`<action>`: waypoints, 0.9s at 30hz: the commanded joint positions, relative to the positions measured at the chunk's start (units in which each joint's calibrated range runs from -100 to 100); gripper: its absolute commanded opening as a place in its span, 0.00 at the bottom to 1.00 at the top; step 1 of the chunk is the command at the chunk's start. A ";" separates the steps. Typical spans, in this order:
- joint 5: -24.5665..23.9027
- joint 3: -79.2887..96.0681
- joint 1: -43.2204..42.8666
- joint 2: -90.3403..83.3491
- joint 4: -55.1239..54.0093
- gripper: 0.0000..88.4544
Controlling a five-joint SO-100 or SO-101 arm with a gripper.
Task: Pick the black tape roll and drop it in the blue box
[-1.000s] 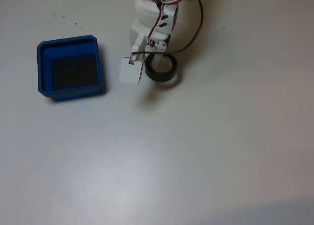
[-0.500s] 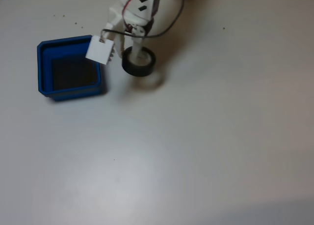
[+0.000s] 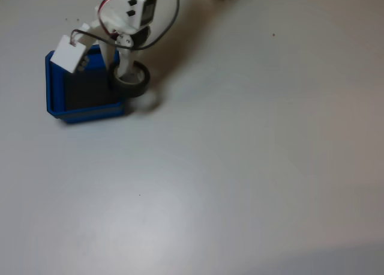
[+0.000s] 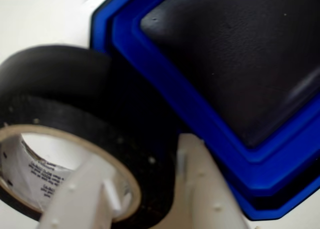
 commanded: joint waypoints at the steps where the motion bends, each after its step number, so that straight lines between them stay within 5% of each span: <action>1: -0.17 -5.95 2.88 -0.02 -0.26 0.00; 27: -0.17 -18.89 8.65 10.02 -0.50 0.00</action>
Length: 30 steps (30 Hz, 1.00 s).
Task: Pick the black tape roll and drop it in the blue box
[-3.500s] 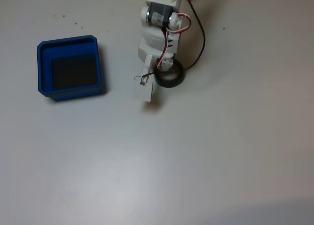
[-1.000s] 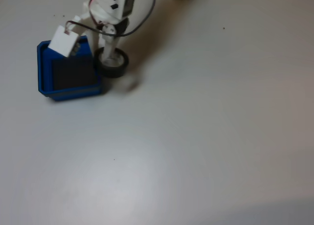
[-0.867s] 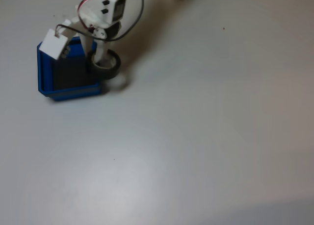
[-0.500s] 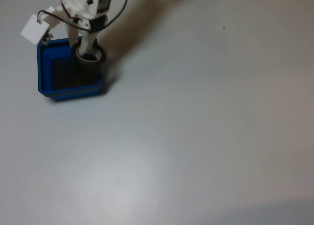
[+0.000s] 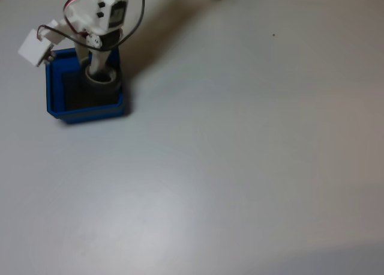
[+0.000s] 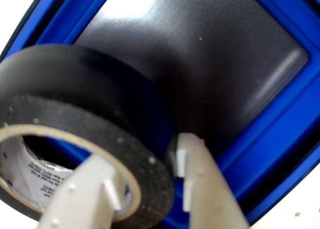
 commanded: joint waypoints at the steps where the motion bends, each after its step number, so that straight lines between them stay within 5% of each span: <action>1: -0.26 -7.23 1.22 0.19 -0.42 0.00; 30: 0.35 -10.65 4.74 9.39 -3.15 0.00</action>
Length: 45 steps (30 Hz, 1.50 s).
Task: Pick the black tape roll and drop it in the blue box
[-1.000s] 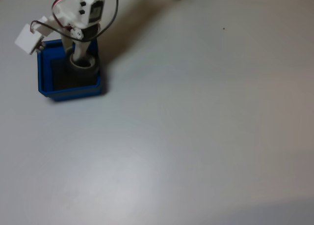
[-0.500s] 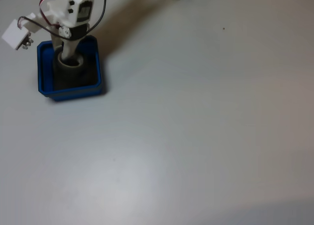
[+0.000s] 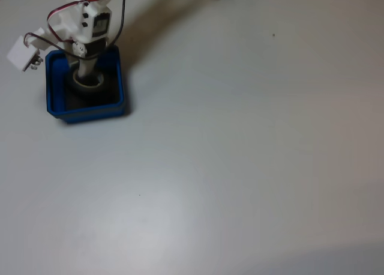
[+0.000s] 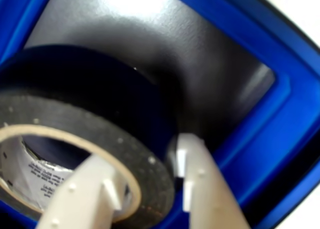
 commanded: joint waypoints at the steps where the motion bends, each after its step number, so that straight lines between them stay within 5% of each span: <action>1: 0.35 -4.37 0.49 0.07 -1.17 0.00; 23: 0.53 -3.83 -0.10 0.40 -1.17 0.01; 45: 0.53 -4.19 -0.30 2.66 -1.17 0.15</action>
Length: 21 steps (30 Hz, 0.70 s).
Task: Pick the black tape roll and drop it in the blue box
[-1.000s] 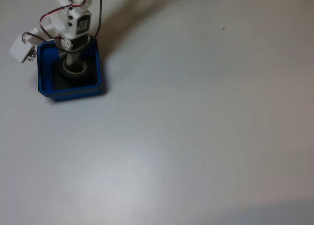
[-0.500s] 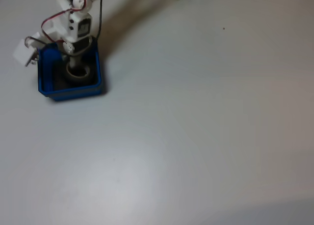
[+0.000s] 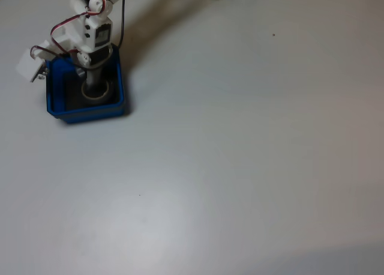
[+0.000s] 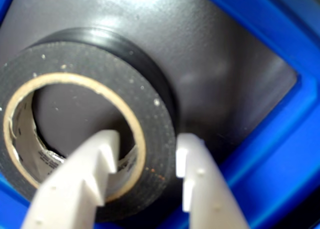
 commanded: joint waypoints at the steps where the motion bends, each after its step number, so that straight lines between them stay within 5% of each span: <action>1: 0.28 -4.10 -0.30 -1.23 -1.01 0.15; 9: 0.28 -4.19 -0.30 -1.65 -1.01 0.00; 21: 0.28 -4.28 -0.20 -6.00 -1.01 0.01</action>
